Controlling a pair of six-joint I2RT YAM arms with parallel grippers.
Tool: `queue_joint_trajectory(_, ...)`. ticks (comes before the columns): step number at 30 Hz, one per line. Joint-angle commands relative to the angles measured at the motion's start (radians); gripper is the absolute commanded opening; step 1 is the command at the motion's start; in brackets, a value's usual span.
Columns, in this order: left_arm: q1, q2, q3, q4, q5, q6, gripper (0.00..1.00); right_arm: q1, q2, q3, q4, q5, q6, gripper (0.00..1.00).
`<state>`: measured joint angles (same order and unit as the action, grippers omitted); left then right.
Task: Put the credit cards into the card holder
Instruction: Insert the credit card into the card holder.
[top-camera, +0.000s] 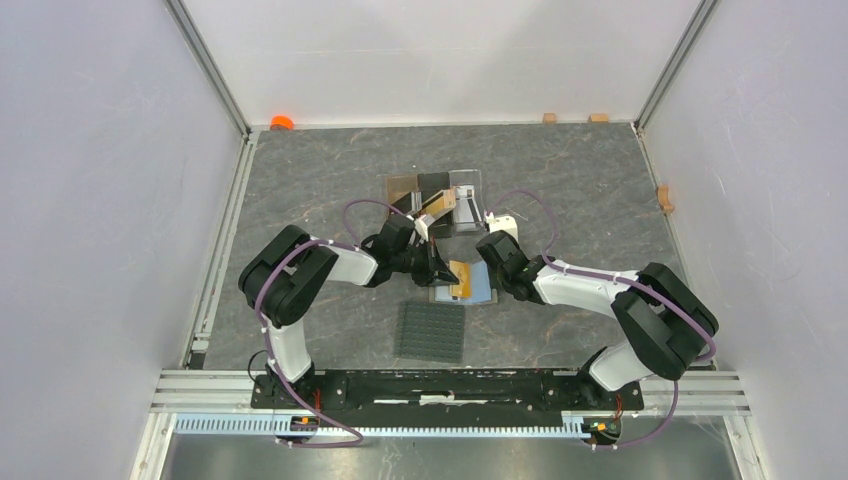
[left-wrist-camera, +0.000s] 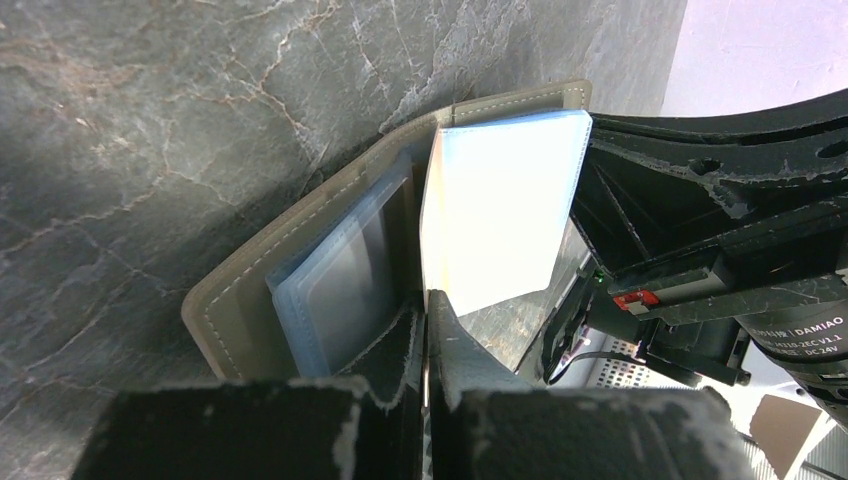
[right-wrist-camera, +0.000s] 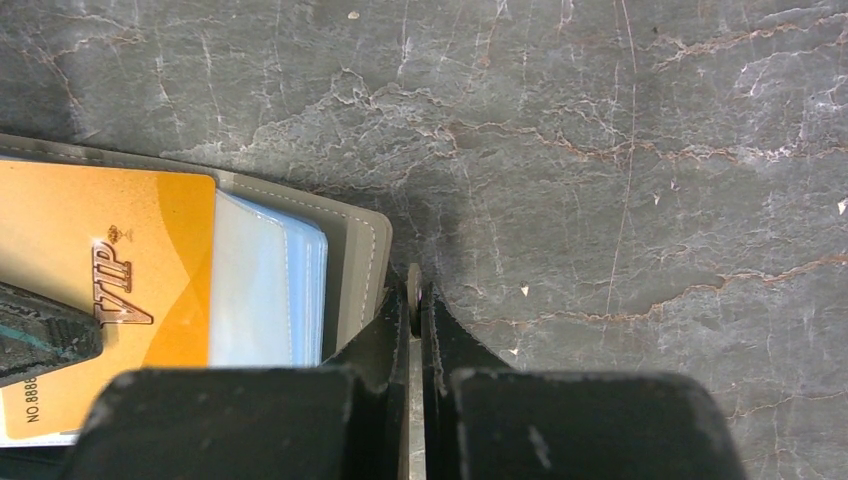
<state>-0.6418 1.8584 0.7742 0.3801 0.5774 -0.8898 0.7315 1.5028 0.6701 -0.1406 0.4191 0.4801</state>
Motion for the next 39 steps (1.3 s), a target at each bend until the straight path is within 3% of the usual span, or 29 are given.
queue_joint_trajectory(1,-0.025,0.028,-0.047,-0.117,-0.015,-0.014,0.02,0.0,0.025,0.008,-0.04,0.038,0.03,0.0)
queue_joint_trajectory(14,-0.025,-0.013,-0.078,-0.162,-0.042,0.006,0.02,0.0,0.034,0.013,-0.056,0.055,0.048,0.0)
queue_joint_trajectory(19,-0.025,0.026,-0.075,-0.042,-0.003,-0.01,0.02,-0.001,0.033,0.013,-0.053,0.047,0.048,0.0)
queue_joint_trajectory(22,-0.025,0.026,-0.069,-0.091,-0.01,-0.006,0.02,0.0,0.033,0.013,-0.051,0.044,0.046,0.0)
queue_joint_trajectory(39,-0.048,0.06,-0.049,0.03,0.001,-0.043,0.02,0.0,0.065,0.019,-0.039,0.014,0.037,0.0)
